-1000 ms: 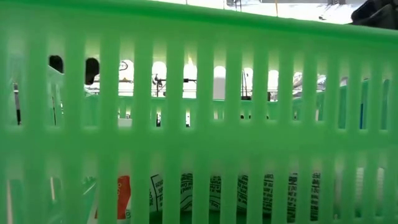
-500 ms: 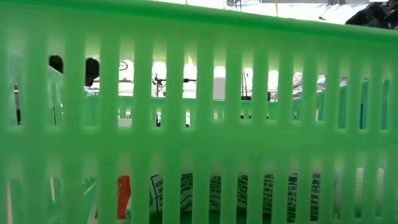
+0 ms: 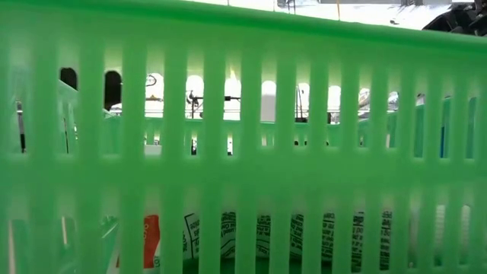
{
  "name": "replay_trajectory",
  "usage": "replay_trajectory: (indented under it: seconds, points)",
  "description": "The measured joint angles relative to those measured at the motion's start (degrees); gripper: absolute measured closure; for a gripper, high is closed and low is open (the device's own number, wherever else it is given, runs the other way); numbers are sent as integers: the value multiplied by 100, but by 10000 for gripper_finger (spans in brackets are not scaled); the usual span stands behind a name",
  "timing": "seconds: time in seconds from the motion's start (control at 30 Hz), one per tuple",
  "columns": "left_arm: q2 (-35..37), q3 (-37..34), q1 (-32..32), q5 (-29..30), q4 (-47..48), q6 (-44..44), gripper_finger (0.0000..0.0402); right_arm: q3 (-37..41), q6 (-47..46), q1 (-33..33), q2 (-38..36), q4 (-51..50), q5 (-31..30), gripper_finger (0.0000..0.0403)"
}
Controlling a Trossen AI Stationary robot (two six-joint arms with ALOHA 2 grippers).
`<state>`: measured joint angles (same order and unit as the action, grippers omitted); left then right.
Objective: Pick & Place Travel size toiletries
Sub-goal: Return to Home Position
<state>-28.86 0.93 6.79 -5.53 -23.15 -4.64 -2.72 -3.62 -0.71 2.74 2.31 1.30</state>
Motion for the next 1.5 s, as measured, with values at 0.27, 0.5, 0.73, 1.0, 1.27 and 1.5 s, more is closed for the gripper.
replay_trajectory:
  seconds: [0.27,0.5,0.73,1.0,1.27,1.5]
  points:
    - [204,0,125,-497,183,-54,113,0,-35,-2,0,-24,5,142]
    - [779,0,326,-460,703,-124,126,4,-111,-2,0,-39,13,142]
    - [1583,0,373,-237,1559,-282,123,4,-122,-2,0,-42,17,142]
    - [2260,0,197,329,2218,-244,110,4,-77,-2,0,-64,-265,142]
    - [2330,4,-111,694,2257,-27,122,4,138,-2,0,75,-413,142]
    - [2326,4,-177,719,2271,134,125,4,265,-2,2,275,-432,142]
